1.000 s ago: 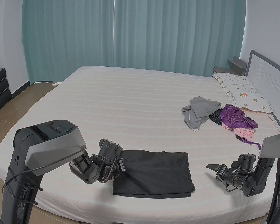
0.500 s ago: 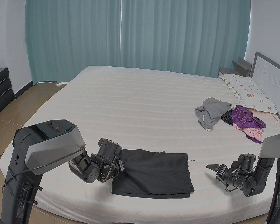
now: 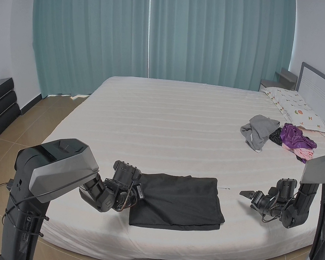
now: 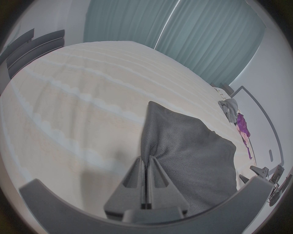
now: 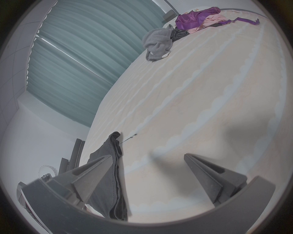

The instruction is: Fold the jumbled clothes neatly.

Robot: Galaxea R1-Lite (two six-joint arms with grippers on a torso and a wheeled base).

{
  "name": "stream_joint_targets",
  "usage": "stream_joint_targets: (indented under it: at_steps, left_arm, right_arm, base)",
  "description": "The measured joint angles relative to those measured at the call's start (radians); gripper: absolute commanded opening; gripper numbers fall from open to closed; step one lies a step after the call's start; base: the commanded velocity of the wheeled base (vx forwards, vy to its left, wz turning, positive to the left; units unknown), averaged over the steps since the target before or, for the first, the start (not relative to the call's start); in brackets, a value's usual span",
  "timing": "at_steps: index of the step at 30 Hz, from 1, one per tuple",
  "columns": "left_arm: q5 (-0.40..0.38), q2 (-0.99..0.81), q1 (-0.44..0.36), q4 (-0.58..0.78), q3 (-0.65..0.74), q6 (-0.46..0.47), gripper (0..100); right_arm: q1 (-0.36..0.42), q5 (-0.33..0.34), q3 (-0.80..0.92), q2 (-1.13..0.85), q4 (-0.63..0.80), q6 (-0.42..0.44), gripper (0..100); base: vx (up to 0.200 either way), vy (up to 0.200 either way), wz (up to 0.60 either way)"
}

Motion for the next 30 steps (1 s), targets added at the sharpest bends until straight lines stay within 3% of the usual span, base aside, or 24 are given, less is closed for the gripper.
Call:
stream_joint_targets:
  at_steps: [7, 12, 17, 30]
  left_arm:
    - [0.001, 0.001, -0.001, 0.000, 0.001, 0.000, 0]
    - [0.002, 0.002, -0.001, 0.001, 0.002, 0.000, 0]
    - [0.053, 0.003, -0.005, 0.022, 0.002, 0.001, 0]
    - [0.057, 0.005, -0.015, 0.024, -0.002, -0.001, 0]
  right_arm:
    - [0.000, 0.000, 0.000, 0.000, 0.000, 0.000, 100]
    - [0.000, -0.001, 0.000, 0.000, 0.000, 0.000, 100]
    - [0.000, 0.000, 0.000, 0.000, 0.000, 0.000, 100]
    - [0.000, -0.001, 0.002, 0.002, 0.000, -0.005, 100]
  base:
    - [0.000, 0.200, 0.00]
    - [0.000, 0.000, 0.00]
    - [0.000, 0.000, 0.00]
    - [0.000, 0.000, 0.00]
